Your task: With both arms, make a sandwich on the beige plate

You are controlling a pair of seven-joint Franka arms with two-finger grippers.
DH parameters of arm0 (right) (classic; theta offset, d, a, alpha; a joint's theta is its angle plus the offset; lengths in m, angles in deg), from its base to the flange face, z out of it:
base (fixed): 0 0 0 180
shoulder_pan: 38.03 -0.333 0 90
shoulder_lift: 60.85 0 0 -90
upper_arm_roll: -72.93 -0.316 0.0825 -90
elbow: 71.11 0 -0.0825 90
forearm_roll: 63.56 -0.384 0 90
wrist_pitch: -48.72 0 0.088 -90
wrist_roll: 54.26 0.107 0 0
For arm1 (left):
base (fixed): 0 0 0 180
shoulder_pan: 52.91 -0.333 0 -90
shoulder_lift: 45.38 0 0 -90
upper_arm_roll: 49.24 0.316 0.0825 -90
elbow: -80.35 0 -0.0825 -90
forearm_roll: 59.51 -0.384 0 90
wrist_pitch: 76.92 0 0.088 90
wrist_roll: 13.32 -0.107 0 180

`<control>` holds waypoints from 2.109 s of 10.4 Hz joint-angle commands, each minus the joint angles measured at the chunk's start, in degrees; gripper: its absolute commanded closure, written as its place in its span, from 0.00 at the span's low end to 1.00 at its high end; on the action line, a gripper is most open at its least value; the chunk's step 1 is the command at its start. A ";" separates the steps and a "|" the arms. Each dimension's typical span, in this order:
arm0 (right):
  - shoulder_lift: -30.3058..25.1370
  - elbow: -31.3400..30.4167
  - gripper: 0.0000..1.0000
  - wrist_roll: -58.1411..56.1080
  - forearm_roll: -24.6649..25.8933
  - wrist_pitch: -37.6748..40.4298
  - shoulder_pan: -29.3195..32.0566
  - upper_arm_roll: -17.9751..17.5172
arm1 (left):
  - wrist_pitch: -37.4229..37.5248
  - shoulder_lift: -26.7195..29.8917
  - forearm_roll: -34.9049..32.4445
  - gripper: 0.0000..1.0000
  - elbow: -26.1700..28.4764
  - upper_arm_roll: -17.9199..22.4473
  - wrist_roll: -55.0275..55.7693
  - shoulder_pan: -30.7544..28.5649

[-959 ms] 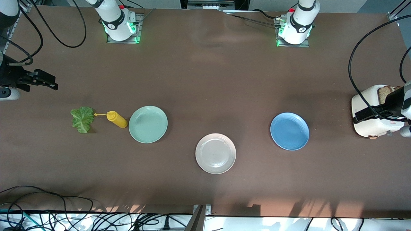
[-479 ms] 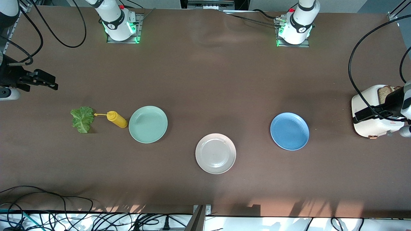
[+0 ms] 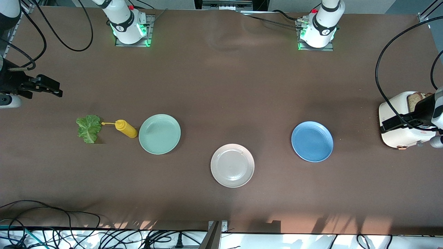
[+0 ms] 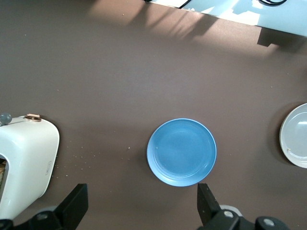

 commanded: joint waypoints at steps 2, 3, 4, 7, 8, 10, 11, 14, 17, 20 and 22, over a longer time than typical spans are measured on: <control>-0.01 0.83 0.00 -0.31 0.65 1.08 0.12 -0.11 | 0.43 0.14 -0.62 0.00 0.02 -0.01 -1.12 0.07; -0.01 0.83 0.00 -0.31 0.73 1.08 0.12 -0.20 | 0.43 0.14 -0.62 0.00 0.02 -0.01 -1.12 0.07; -0.01 0.83 0.00 -0.31 0.73 1.08 0.12 -0.20 | 0.43 0.14 -0.62 0.00 0.02 -0.01 -1.12 0.16; -0.10 0.83 0.00 -0.31 0.73 1.08 0.12 -0.11 | 0.43 0.14 -0.62 0.00 0.02 -0.01 -1.39 -0.10; -0.10 0.83 0.00 -0.31 0.73 1.08 0.12 -0.03 | 0.43 0.14 -0.62 0.00 0.02 0.07 -1.30 -0.19; -0.10 0.83 0.00 -0.31 0.73 1.08 0.12 -0.02 | 0.52 0.14 -0.71 0.00 0.11 0.16 -1.65 -0.63; -0.10 0.83 0.00 -0.31 0.73 1.08 0.12 -0.03 | 1.13 0.14 -0.71 0.00 0.11 0.16 -4.17 -1.76; -0.10 0.83 0.00 -0.31 0.73 1.08 0.12 -0.11 | 1.40 0.14 -0.62 0.00 0.11 0.16 -9.81 -7.99; -0.01 0.83 0.00 -0.31 0.73 1.08 0.12 -0.20 | 1.40 -3.45 -0.71 0.00 0.11 0.16 -15.60 -14.76; -0.01 0.83 0.00 -0.31 0.73 1.08 0.12 -0.20 | 1.40 -6.53 -0.97 0.00 0.11 0.25 -25.09 -20.04; -0.01 0.83 0.00 -0.31 0.73 1.08 0.12 -0.11 | 2.54 -7.24 -5.24 0.00 3.25 0.34 -26.70 -21.02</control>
